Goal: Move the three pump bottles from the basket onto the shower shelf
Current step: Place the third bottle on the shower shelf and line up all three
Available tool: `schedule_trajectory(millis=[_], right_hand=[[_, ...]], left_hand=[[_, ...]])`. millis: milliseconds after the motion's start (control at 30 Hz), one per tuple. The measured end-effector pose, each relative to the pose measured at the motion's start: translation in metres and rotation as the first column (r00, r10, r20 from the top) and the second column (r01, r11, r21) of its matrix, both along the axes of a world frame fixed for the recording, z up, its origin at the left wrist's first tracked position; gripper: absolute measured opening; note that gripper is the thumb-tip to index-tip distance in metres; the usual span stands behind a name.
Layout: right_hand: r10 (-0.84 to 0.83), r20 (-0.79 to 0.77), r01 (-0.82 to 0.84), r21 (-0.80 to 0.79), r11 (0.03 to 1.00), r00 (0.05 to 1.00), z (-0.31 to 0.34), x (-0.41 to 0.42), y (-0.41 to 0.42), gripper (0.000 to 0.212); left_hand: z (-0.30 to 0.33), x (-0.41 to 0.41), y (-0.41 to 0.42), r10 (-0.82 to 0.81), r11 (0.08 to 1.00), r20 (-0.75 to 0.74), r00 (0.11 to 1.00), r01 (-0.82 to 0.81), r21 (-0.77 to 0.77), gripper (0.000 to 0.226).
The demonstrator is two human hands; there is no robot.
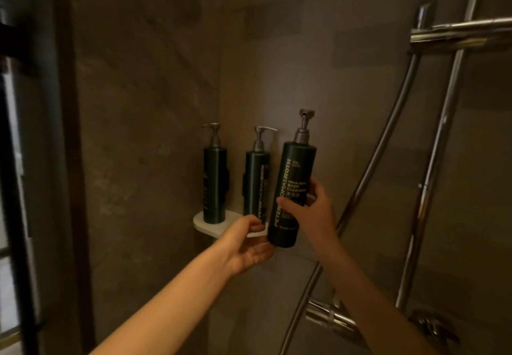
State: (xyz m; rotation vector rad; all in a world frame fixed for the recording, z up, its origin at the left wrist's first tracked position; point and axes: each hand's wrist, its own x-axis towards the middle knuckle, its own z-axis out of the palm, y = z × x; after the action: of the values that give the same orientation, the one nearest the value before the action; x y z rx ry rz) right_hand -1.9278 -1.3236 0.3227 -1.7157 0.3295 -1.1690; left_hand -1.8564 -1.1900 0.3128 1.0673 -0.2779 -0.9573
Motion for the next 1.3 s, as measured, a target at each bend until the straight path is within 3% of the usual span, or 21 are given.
schedule_trajectory(millis=[200, 267, 333, 433, 633, 967, 1300], right_hand=[[-0.02, 0.078, 0.02, 0.001, 1.0, 0.997, 0.02, 0.035, -0.012, 0.061], [-0.044, 0.081, 0.045, -0.005, 0.999, 0.996, 0.017, 0.043, -0.017, 0.061], [-0.062, 0.057, 0.063, -0.015, 0.998, 0.996, 0.011, 0.051, -0.023, 0.061], [-0.094, 0.01, 0.094, -0.03, 0.995, 0.996, 0.001, 0.057, -0.028, 0.065], [-0.129, 0.015, 0.129, -0.027, 0.991, 0.992, -0.02, 0.059, -0.035, 0.069], [-0.07, -0.053, 0.069, -0.019, 0.997, 0.996, -0.031, 0.066, -0.043, 0.068], [-0.077, -0.074, 0.073, -0.045, 0.996, 0.994, -0.033, 0.087, -0.037, 0.068]], left_hand=[[0.017, 0.036, -0.019, 0.017, 0.997, 0.359, 0.933, -0.041, 0.059, 0.016], [0.013, 0.053, -0.025, 0.075, 0.991, 0.548, 0.833, -0.123, 0.052, 0.032], [0.007, 0.068, -0.033, 0.142, 0.973, 0.725, 0.674, -0.23, 0.023, 0.046], [-0.003, 0.08, -0.048, 0.212, 0.951, 0.842, 0.496, -0.304, -0.061, 0.06], [-0.02, 0.091, -0.082, 0.276, 0.902, 0.892, 0.358, -0.416, -0.112, 0.082], [-0.031, 0.107, -0.091, 0.371, 0.839, 0.858, 0.356, -0.525, -0.145, 0.083], [-0.032, 0.115, -0.076, 0.367, 0.844, 0.887, 0.281, -0.503, -0.189, 0.073]])
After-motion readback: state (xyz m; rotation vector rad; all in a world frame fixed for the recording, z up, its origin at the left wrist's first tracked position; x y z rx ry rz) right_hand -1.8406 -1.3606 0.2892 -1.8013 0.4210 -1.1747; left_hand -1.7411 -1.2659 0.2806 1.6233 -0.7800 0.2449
